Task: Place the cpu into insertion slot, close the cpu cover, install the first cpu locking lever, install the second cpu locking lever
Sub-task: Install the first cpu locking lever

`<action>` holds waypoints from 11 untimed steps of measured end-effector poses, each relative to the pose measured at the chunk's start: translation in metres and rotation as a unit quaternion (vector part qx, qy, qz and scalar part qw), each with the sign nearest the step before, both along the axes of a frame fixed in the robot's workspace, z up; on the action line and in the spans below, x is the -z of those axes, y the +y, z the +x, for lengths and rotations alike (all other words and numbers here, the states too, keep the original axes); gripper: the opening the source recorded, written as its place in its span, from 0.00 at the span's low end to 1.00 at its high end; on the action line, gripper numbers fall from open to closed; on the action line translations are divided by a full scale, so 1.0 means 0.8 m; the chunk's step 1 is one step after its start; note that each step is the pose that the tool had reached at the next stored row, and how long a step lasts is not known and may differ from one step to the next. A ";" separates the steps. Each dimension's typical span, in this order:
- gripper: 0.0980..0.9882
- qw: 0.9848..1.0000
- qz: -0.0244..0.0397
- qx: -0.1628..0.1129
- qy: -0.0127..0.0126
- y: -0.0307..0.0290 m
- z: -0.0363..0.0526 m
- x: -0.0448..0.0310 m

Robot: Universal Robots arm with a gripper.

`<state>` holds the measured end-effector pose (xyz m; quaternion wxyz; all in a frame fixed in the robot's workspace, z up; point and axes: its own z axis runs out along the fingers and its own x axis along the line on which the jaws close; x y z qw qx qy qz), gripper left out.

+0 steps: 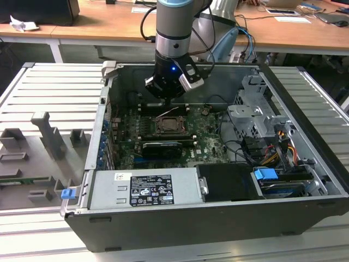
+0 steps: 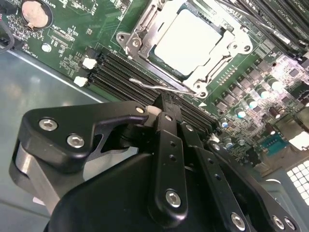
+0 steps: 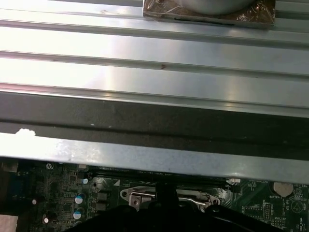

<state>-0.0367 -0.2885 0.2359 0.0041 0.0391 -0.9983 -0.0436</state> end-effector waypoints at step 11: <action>0.01 1.000 0.012 0.000 -0.010 -0.0019 0.002 0.0032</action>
